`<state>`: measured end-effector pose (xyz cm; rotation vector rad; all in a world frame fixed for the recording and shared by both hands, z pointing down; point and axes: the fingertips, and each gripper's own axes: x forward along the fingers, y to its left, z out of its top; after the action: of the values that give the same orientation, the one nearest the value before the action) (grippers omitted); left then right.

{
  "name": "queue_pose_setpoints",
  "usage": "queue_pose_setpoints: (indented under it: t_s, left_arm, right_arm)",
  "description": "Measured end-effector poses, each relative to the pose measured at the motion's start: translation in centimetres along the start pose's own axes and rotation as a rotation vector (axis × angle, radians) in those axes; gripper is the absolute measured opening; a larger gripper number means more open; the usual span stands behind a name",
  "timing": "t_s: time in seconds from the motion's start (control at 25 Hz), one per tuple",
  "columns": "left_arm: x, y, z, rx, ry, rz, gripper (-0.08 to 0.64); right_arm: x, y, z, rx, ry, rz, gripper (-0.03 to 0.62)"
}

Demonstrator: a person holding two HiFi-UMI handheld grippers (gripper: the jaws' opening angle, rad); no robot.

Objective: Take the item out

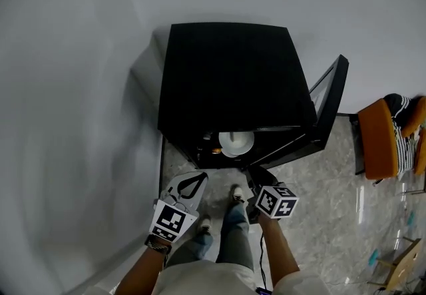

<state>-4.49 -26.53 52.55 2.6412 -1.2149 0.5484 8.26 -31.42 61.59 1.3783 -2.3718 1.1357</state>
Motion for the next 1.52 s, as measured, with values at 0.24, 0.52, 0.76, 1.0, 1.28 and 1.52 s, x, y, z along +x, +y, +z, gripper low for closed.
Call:
queue_pose_setpoints:
  t_s: [0.24,0.52,0.76,1.0,1.28,1.52]
  left_arm:
    - [0.8,0.4,-1.5,-0.004,0.022,0.01,-0.002]
    - [1.1,1.2,-2.9,-0.043,0.029,0.029,-0.002]
    - [1.0,1.2,-3.5,-0.05,0.031,0.031,-0.002]
    - [-0.2,1.7,-5.0,-0.046,0.053,0.056,-0.002]
    - [-1.6,1.9,-6.5,-0.05,0.073,0.08,-0.002]
    - [-2.5,2.1,-8.0,-0.059,0.095,0.096,-0.002]
  right_arm:
    - [4.0,-3.1,-2.5,0.131,0.029,-0.011,0.09]
    - [7.4,-5.7,-4.7,0.344,0.03,-0.007,0.116]
    - [9.7,-7.0,-6.2,0.479,0.025,-0.001,0.138]
    - [11.4,-8.1,-6.7,0.585,-0.013,-0.006,0.155]
    - [13.3,-9.5,-6.9,0.715,-0.075,-0.01,0.167]
    - [14.8,-10.4,-7.1,0.785,-0.112,-0.009,0.166]
